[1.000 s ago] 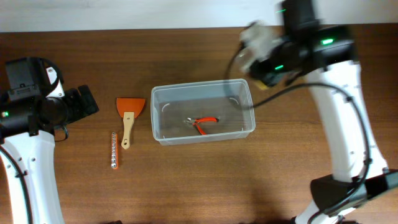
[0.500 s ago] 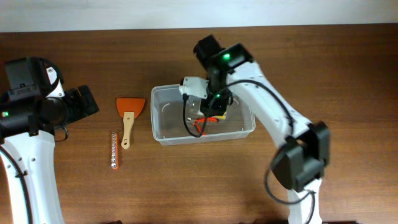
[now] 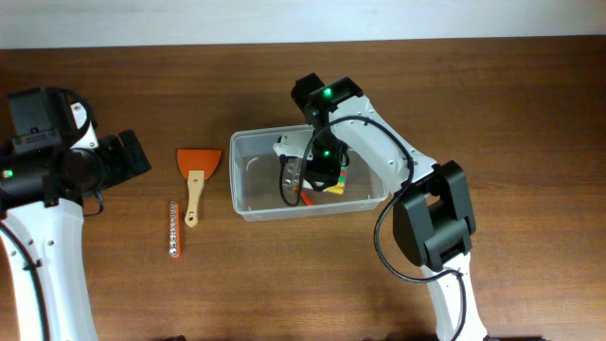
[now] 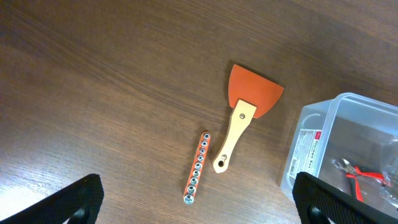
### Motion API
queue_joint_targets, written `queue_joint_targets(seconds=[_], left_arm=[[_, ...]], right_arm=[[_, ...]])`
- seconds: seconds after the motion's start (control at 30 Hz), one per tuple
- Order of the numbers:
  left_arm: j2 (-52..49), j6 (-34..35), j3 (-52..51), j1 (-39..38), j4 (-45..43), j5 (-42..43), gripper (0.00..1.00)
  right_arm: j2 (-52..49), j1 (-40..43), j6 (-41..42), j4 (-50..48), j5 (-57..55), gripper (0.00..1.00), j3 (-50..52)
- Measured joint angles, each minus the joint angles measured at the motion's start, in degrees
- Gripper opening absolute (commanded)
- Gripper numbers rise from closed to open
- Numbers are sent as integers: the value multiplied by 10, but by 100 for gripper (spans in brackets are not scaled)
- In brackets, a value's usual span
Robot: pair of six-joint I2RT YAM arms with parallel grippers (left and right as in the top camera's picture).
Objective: Pack container
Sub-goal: 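Carry the blister pack into the container and lower it with the right gripper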
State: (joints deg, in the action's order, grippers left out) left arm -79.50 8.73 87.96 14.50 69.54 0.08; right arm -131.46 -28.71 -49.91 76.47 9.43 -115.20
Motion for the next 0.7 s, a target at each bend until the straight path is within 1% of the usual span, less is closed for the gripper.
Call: queue_joint_targets(seconds=[0.13, 0.17, 0.2, 0.23, 0.27, 0.3, 0.33, 0.7], left_arm=[[0, 0, 0, 0, 0, 0, 99], [0, 0, 0, 0, 0, 0, 99], [0, 0, 0, 0, 0, 0, 99], [0, 0, 0, 0, 0, 0, 99], [0, 0, 0, 0, 0, 0, 99], [0, 0, 0, 0, 0, 0, 99], [0, 0, 0, 0, 0, 0, 99], [0, -2, 0, 0, 0, 0, 99]], right_arm=[[0, 4, 0, 2, 2, 51, 0], [0, 5, 0, 4, 2, 59, 0], [0, 5, 0, 6, 3, 64, 0], [0, 6, 0, 7, 4, 66, 0], [0, 6, -1, 7, 5, 74, 0], [0, 6, 2, 7, 6, 87, 0], [0, 6, 6, 8, 7, 99, 0], [0, 6, 7, 13, 8, 99, 0]])
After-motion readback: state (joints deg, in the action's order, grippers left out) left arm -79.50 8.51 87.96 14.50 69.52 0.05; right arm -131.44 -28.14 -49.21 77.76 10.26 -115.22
